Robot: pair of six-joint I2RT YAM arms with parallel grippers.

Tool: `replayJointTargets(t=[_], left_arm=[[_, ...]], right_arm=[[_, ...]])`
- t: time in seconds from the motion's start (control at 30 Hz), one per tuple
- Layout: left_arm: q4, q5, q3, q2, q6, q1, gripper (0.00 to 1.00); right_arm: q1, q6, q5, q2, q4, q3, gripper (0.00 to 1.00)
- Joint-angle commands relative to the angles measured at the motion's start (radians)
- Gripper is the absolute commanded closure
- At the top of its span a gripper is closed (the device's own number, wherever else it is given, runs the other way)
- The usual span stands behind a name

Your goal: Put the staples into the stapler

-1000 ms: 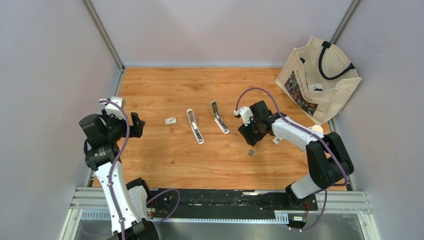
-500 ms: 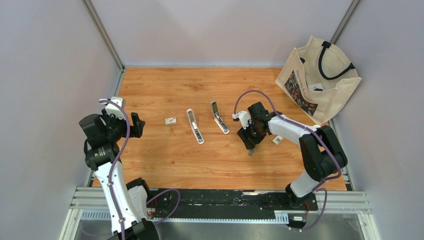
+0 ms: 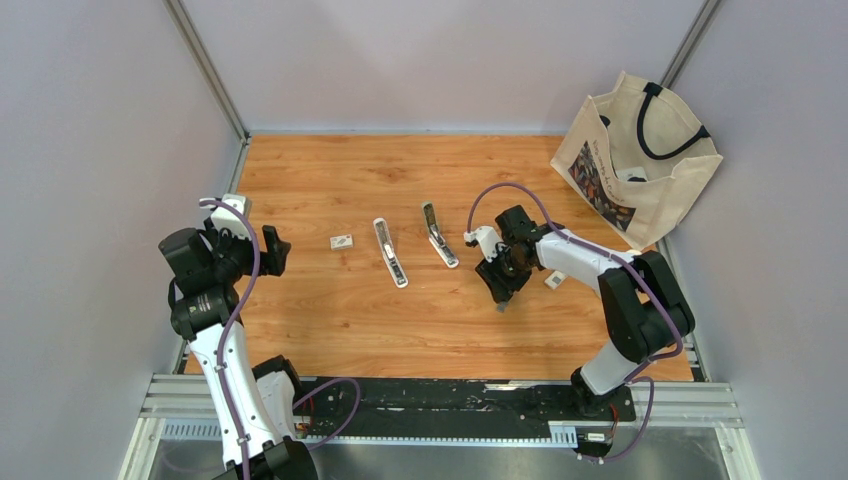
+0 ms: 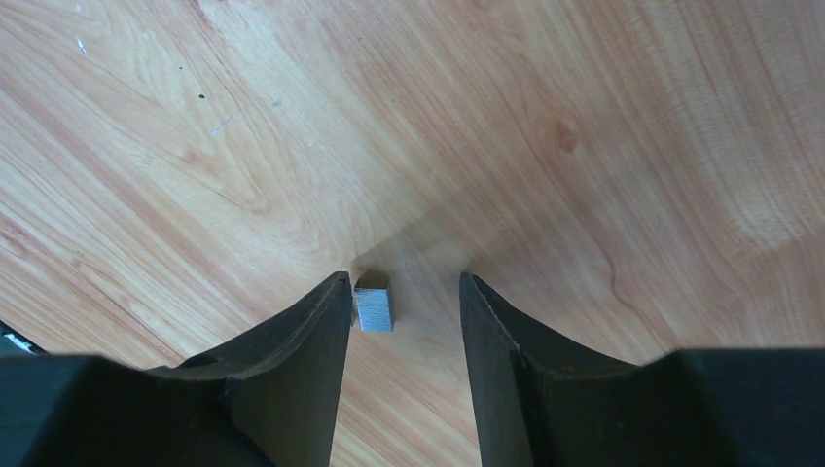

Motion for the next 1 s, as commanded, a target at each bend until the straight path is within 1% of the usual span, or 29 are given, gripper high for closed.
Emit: replayJointTargets(t=[0.0,0.33,0.53,0.67,0.97], left_arm=[[0.010,0.026,-0.001,-0.004,0.020,0.009,0.11],[0.008,0.031,-0.001,-0.004,0.020,0.009,0.11],[0.008,0.029,-0.003,-0.002,0.018,0.009,0.11],[0.012,0.026,-0.001,-0.001,0.021,0.011,0.11],[0.013,0.020,-0.004,0.002,0.021,0.010,0.11]], right_arm=[[0.011,-0.018,0.014,0.023,-0.009,0.028,0.51],[0.045,-0.027,0.074,0.021,0.002,0.019,0.58],[0.048,-0.020,0.079,0.003,-0.012,0.022,0.62],[0.049,-0.001,0.079,-0.005,-0.030,0.025,0.63],[0.065,0.031,0.094,0.036,-0.076,0.048,0.63]])
